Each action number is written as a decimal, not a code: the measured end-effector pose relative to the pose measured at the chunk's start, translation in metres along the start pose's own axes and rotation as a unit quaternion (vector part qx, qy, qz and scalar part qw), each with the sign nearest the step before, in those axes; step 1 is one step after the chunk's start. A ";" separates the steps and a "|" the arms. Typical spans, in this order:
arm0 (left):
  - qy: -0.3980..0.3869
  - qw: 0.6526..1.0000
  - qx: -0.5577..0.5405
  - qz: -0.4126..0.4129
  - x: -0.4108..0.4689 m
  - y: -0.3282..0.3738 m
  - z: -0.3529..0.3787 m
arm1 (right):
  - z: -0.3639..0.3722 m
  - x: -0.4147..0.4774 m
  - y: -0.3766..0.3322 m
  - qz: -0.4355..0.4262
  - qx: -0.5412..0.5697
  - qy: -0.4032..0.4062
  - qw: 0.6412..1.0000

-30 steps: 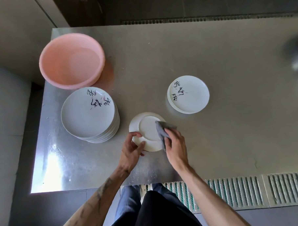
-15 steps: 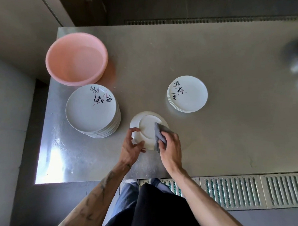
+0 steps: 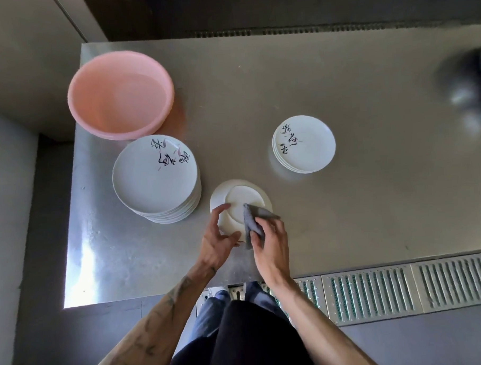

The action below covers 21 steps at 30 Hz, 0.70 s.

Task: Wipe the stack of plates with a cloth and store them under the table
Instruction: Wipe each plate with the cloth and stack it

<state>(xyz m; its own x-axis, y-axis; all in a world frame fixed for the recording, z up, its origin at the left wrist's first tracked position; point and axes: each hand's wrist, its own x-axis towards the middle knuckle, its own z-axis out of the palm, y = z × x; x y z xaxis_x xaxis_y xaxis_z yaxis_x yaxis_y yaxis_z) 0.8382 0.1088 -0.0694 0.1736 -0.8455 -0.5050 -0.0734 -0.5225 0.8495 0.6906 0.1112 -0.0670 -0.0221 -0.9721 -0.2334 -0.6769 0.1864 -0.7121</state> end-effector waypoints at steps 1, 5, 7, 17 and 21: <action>-0.014 1.000 0.003 0.004 -0.002 -0.003 -0.002 | -0.001 0.004 0.002 0.006 -0.007 0.003 1.000; -0.043 0.999 0.013 0.024 -0.004 -0.012 -0.010 | -0.013 0.022 0.006 0.037 -0.013 0.005 0.999; -0.023 1.000 0.007 0.015 -0.002 -0.013 -0.010 | -0.007 0.016 0.000 0.022 -0.026 0.013 0.999; -0.012 1.000 0.023 0.010 0.002 -0.011 -0.013 | -0.017 0.024 0.001 -0.003 0.003 -0.001 1.000; 0.037 0.999 0.019 -0.009 0.002 -0.008 0.001 | 0.001 0.006 -0.005 -0.003 -0.001 -0.008 1.000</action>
<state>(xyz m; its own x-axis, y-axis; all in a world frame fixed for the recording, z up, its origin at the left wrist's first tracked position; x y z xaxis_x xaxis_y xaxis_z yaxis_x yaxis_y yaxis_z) 0.8377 0.1108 -0.0774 0.2474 -0.8262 -0.5061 -0.1070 -0.5425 0.8332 0.6945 0.1050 -0.0653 -0.0063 -0.9707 -0.2403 -0.6788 0.1806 -0.7118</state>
